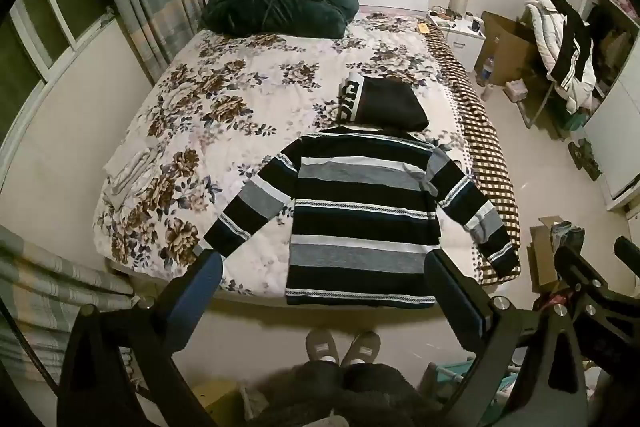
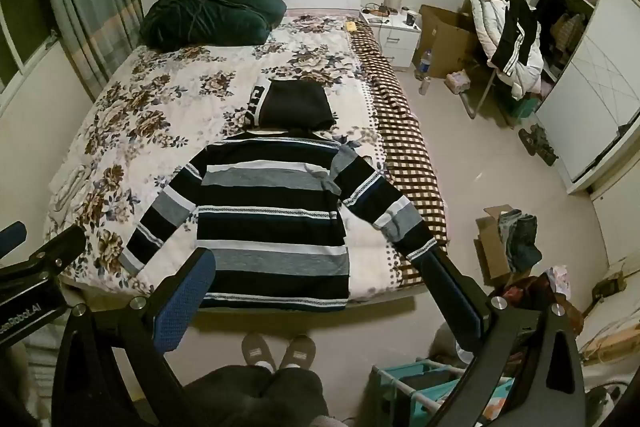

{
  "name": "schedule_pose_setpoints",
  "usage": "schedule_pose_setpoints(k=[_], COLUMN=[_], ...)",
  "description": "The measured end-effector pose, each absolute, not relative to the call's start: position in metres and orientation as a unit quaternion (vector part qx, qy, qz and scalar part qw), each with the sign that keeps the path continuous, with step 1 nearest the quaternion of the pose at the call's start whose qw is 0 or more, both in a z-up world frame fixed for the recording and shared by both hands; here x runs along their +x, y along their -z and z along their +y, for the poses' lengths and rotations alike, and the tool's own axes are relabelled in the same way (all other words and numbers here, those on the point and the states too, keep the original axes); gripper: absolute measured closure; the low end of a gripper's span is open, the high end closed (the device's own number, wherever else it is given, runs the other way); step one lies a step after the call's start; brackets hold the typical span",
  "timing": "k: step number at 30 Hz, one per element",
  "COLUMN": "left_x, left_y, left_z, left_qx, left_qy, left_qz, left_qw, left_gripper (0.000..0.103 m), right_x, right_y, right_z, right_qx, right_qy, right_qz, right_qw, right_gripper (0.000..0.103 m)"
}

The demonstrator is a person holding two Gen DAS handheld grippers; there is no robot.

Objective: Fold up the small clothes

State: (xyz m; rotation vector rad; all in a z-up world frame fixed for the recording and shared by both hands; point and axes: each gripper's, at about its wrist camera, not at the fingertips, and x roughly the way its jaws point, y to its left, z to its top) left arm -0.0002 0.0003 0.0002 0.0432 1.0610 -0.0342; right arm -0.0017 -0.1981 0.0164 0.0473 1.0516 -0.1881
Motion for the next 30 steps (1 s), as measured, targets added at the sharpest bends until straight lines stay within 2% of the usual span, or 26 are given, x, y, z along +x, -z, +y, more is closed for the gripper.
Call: schedule_pose_setpoints(k=[30], left_x=[-0.001], left_y=[-0.001], left_z=[0.000], left_qx=[0.028], left_qy=[0.010], left_qz=[0.503], left_qw=[0.864], left_gripper=[0.000], right_x=[0.003], right_y=[-0.032], right_z=[-0.183], right_qx=[0.025], right_qy=[0.086], right_qz=[0.496], right_qw=[0.864], right_gripper=[0.000])
